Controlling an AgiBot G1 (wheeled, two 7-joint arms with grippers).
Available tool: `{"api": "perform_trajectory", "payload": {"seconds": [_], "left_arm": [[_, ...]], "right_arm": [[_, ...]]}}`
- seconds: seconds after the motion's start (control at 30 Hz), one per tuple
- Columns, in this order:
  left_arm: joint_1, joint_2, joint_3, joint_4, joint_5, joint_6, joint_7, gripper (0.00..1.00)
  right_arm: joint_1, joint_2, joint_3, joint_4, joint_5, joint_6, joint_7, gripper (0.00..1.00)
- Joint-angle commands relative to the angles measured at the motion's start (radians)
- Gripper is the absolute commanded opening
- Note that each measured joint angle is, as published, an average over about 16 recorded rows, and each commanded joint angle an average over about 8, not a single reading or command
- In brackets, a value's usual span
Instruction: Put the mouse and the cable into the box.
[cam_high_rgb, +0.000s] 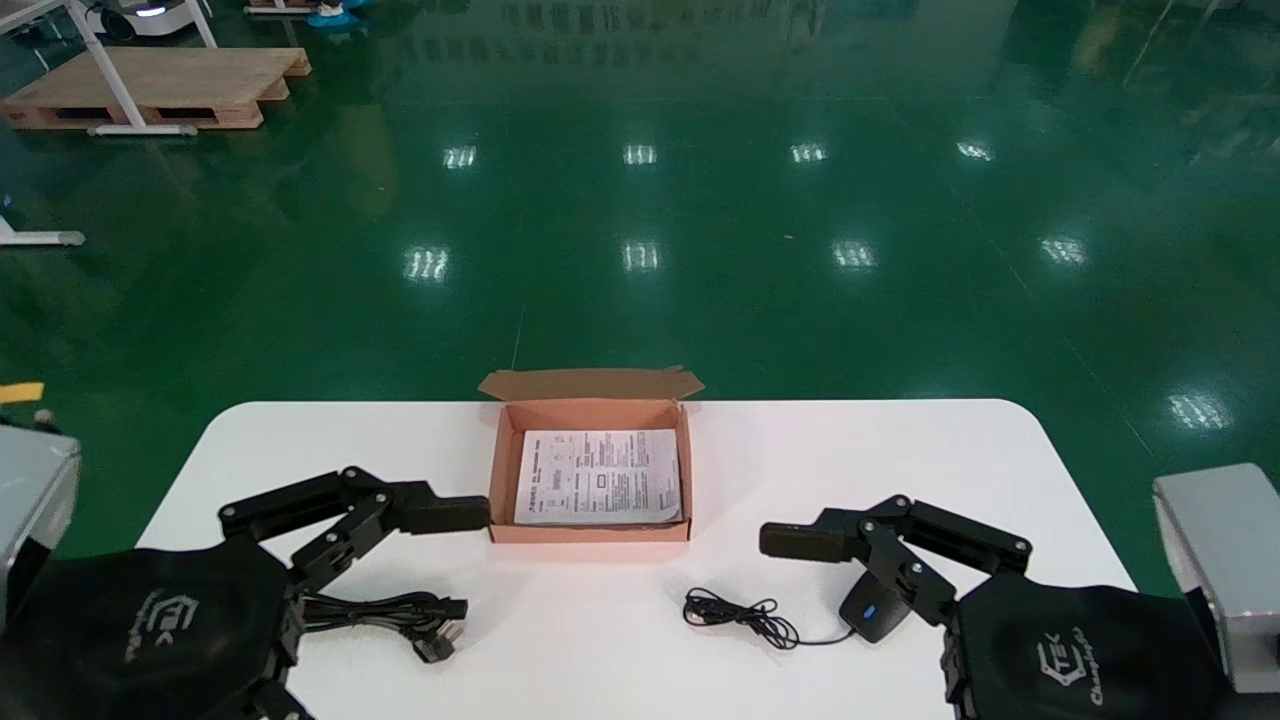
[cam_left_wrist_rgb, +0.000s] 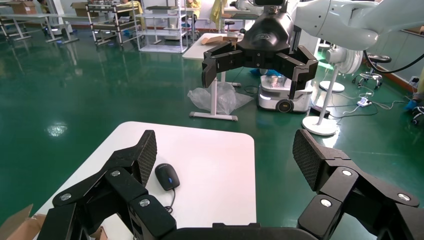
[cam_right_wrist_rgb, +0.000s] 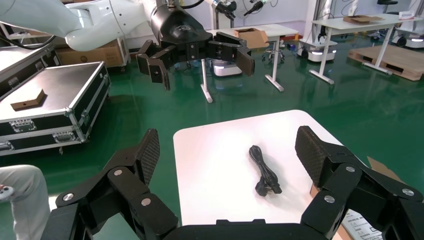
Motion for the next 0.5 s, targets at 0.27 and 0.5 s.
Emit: {"api": "perform_trajectory", "payload": {"seconds": [0.27,0.5], "left_arm": [[0.0,0.0,0.0,0.0,0.0,0.0,0.0,1.0],[0.0,0.0,0.0,0.0,0.0,0.0,0.0,1.0]], "right_arm": [[0.0,0.0,0.0,0.0,0.0,0.0,0.0,1.0],[0.0,0.0,0.0,0.0,0.0,0.0,0.0,1.0]]}}
